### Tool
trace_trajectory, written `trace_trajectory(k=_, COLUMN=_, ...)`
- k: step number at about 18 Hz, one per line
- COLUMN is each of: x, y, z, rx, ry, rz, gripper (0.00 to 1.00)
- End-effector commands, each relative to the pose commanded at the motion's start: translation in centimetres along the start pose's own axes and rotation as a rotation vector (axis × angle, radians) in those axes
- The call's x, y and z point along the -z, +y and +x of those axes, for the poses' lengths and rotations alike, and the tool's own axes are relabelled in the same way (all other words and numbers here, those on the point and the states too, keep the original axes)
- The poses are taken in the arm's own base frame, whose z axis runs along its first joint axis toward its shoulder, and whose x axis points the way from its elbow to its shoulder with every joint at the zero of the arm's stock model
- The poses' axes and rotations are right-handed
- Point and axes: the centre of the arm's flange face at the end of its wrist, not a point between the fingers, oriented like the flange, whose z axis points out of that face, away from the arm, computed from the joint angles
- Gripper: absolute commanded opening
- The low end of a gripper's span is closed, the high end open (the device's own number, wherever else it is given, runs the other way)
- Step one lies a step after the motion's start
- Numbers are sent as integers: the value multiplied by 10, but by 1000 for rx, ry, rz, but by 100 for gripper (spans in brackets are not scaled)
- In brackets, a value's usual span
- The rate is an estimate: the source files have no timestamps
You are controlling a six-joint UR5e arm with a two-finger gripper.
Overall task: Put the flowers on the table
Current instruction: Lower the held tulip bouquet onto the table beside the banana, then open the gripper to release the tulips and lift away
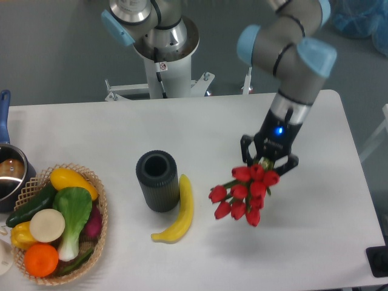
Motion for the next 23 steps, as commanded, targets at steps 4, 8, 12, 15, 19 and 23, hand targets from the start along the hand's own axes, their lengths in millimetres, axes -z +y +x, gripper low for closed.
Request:
trace_trajectory(k=4, x=-25, y=-10, z=-16, rx=-25, ry=-13, rz=-64, gripper=34)
trace_trajectory(k=8, x=-53, y=-8, z=-21, rx=-30, ry=6, rz=-101, gripper=34)
trace_trajectory(k=12, x=-68, y=-1, z=-26, rx=-25, ry=16, rz=-106, gripper=34)
trace_trajectory(k=15, x=-73, y=1, z=-27, rx=-24, ry=18, rz=-107, gripper=34)
trace_trajectory(k=19, x=-78, y=5, z=-30, rx=-20, ry=22, rz=-108, gripper=37)
trace_trajectory(k=23, x=-60, y=-2, z=-36, rx=-60, ry=-9, rz=-95, gripper=99)
